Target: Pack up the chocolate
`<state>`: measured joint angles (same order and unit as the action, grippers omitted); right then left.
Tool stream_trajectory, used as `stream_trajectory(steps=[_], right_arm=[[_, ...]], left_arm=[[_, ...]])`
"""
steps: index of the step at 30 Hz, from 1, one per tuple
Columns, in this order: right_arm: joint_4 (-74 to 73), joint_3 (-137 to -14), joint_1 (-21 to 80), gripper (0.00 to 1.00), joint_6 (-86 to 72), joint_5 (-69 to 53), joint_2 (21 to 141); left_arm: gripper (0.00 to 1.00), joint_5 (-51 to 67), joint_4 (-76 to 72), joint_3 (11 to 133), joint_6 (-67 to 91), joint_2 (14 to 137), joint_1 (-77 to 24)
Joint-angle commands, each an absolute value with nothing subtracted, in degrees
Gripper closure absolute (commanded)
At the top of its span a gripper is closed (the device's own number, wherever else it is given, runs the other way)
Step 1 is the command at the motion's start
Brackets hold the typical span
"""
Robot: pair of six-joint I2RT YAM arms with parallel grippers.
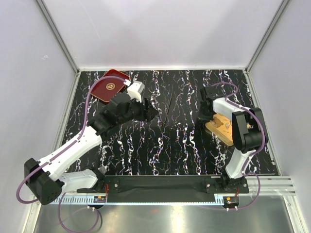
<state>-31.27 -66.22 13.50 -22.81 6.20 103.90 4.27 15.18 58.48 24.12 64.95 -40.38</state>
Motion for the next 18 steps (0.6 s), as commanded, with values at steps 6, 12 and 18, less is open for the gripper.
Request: stream_trajectory(steps=[6,12,18], right_arm=[[-29.09,-61.35,4.13,0.81,-20.57,8.17,99.41],[-28.47,-64.15,5.79,0.73,-17.85,-3.33,93.96],[-31.99,-69.51,8.26,0.05,-19.6,-14.23,85.1]], left_arm=[[0.36,0.79,16.96,60.47,22.24,63.9,-40.43],[0.35,-1.4,19.68,62.31,21.19,63.19,-40.43],[0.01,-3.34,26.08,69.85,18.03,63.02,-40.43]])
